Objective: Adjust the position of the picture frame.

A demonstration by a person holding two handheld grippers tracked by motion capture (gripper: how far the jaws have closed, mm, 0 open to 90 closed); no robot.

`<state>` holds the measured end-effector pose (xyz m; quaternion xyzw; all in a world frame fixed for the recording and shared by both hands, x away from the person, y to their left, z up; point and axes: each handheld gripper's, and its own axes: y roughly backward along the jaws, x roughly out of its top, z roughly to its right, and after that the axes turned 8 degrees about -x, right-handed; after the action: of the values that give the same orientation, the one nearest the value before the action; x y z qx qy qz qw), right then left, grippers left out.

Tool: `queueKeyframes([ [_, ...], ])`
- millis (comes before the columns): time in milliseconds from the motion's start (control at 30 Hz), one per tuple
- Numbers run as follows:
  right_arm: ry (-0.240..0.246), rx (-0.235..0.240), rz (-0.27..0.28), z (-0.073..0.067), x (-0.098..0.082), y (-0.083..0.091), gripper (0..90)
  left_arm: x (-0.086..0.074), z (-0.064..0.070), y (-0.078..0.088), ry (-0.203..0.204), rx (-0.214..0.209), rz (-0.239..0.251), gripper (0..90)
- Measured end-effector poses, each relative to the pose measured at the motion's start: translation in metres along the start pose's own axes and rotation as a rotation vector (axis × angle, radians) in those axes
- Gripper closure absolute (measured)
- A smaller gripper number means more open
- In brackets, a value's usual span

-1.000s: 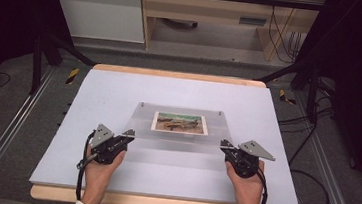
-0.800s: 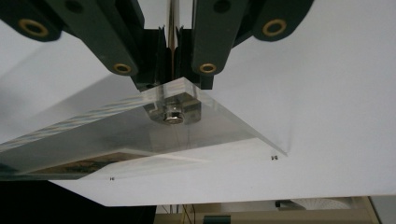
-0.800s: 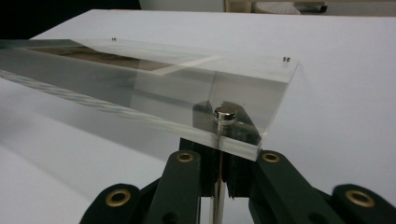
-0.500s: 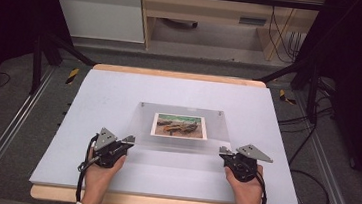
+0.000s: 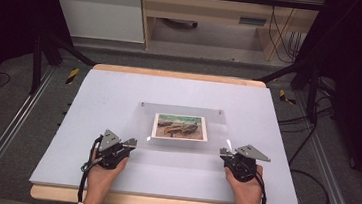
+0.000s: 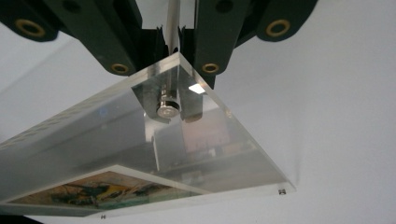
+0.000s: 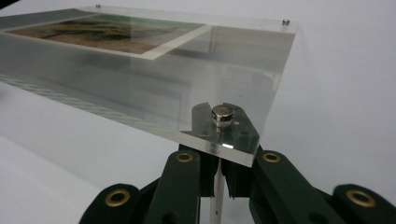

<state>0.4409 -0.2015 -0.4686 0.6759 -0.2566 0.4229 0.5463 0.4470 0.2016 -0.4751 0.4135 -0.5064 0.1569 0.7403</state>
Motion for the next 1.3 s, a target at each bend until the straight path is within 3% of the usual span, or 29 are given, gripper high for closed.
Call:
queueKeyframes([
  [200,0.002,0.008,-0.007,-0.002,-0.001,-0.001,84.1,-0.002,-0.002,-0.001,-0.004,0.03,0.024,82.9],
  [500,0.017,0.02,-0.021,-0.006,-0.002,-0.004,84.3,-0.002,-0.011,-0.004,0.005,0.028,0.016,83.6],
  [867,0.02,0.007,-0.03,-0.004,-0.002,-0.009,83.6,-0.004,-0.008,-0.007,-0.005,0.041,0.002,83.4],
  [1033,0.022,0.008,-0.036,-0.004,-0.003,-0.009,83.5,-0.004,-0.009,-0.006,0.006,0.025,-0.011,83.5],
  [1300,0.016,0.008,-0.046,-0.001,-0.004,-0.008,72.3,-0.002,-0.011,-0.003,0.016,0.012,-0.029,80.1],
])
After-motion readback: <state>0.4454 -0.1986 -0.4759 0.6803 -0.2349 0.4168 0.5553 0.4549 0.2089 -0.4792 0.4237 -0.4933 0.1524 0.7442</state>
